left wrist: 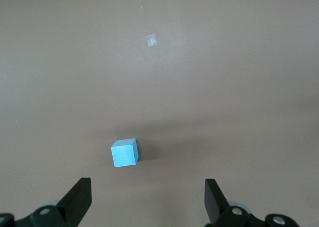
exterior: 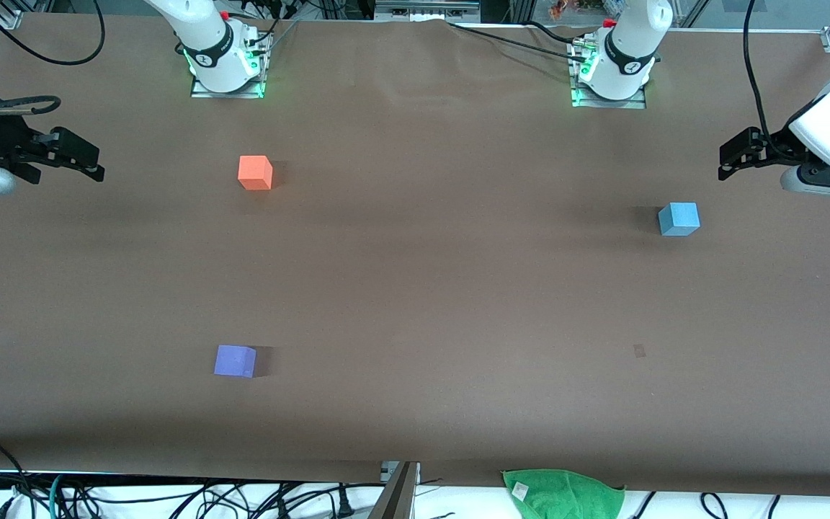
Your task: Place blue block between orange and purple blocks
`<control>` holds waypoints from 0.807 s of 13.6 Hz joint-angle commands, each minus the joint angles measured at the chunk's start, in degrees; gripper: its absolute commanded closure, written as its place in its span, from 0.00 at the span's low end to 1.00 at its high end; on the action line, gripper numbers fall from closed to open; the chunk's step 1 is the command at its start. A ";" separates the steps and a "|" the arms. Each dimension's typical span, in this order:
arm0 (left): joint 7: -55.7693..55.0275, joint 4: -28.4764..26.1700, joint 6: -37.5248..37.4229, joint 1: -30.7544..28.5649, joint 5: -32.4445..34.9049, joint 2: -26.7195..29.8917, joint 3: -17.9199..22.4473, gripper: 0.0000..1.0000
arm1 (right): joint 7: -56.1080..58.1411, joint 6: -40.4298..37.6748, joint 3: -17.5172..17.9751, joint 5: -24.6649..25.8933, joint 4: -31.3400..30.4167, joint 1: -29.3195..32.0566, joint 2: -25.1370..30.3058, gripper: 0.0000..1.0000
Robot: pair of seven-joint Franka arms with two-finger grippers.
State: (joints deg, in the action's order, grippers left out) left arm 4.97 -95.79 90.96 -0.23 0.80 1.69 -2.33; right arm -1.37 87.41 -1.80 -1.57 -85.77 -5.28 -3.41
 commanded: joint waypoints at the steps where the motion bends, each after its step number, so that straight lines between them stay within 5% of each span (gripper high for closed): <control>1: -0.14 0.87 -0.96 0.14 -1.07 -0.29 0.23 0.00 | 0.93 -1.02 0.13 -0.54 1.13 0.36 -0.37 0.01; 11: -0.31 0.87 -0.96 0.14 -1.07 -0.64 0.31 0.00 | 1.02 -3.38 -0.04 -0.63 1.04 0.36 -0.54 0.01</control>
State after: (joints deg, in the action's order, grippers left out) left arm 4.97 -95.79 90.85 -0.23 0.80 1.52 -2.33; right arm -1.34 85.83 -1.81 -1.57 -85.77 -5.28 -3.54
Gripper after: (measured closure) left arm 0.000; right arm 0.004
